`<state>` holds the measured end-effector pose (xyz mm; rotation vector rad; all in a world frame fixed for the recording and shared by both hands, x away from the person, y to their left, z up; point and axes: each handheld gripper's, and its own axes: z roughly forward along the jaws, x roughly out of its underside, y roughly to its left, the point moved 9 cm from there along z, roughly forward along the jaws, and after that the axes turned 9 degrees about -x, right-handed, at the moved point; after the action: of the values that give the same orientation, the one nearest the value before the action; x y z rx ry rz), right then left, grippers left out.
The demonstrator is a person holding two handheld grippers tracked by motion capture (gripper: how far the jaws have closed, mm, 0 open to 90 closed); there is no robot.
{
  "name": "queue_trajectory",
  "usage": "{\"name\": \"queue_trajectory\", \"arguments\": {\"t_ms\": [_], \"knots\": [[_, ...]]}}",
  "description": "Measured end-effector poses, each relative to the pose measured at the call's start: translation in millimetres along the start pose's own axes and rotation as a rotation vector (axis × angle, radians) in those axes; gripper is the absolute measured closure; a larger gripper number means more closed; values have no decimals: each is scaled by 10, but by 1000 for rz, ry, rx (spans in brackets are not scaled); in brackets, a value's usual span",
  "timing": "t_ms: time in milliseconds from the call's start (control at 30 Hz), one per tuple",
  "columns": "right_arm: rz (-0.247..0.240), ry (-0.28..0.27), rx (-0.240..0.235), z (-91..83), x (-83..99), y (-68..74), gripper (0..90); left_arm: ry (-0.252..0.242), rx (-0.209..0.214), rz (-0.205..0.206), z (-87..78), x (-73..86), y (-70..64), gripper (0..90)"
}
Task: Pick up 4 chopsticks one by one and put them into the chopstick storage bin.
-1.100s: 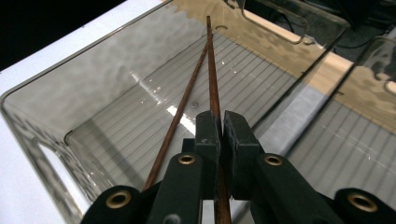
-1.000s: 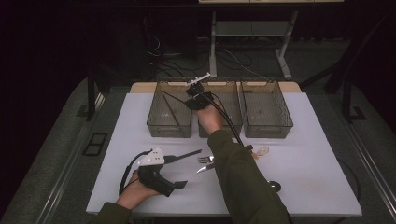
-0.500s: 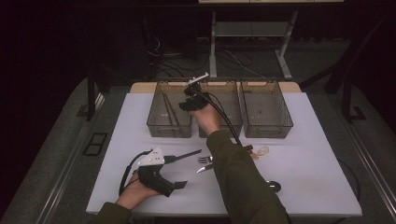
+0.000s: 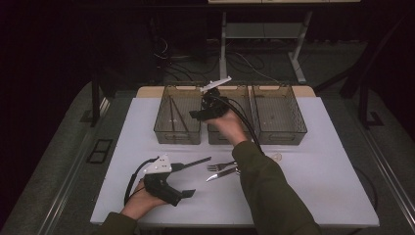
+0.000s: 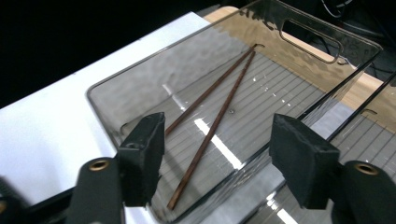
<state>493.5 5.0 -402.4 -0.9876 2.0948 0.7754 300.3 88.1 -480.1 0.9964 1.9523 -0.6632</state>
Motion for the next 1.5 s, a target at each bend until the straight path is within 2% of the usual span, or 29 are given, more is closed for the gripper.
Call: {"name": "queue_trajectory", "arguments": {"t_ms": [300,633,800,833,933,967,1100,1133,1367,1500], "knots": [[-39,-1,-32,-212,154,40,221,6,-4,2,0,4,1,0],[-37,-11,-59,-463,368,60,170,11,-5,3,0,4,-3,0],[-56,-22,-49,-598,481,54,119,13,-5,-7,10,11,-10,0],[-60,-24,-48,-623,506,50,109,12,-5,7,8,10,0,0],[-53,-15,-39,-686,603,40,30,8,-8,3,5,5,4,0],[-63,-13,-40,-709,640,30,30,9,-9,-7,8,8,0,0],[-66,-14,-32,-800,775,7,30,13,-9,7,11,13,8,0],[-68,-16,-27,-825,807,2,30,12,-11,-4,10,12,2,0],[-45,-4,-48,-992,1071,-7,30,14,-12,-3,10,16,7,0],[-50,-15,-32,-1118,1225,-18,30,16,-14,-4,9,20,11,0]]}}
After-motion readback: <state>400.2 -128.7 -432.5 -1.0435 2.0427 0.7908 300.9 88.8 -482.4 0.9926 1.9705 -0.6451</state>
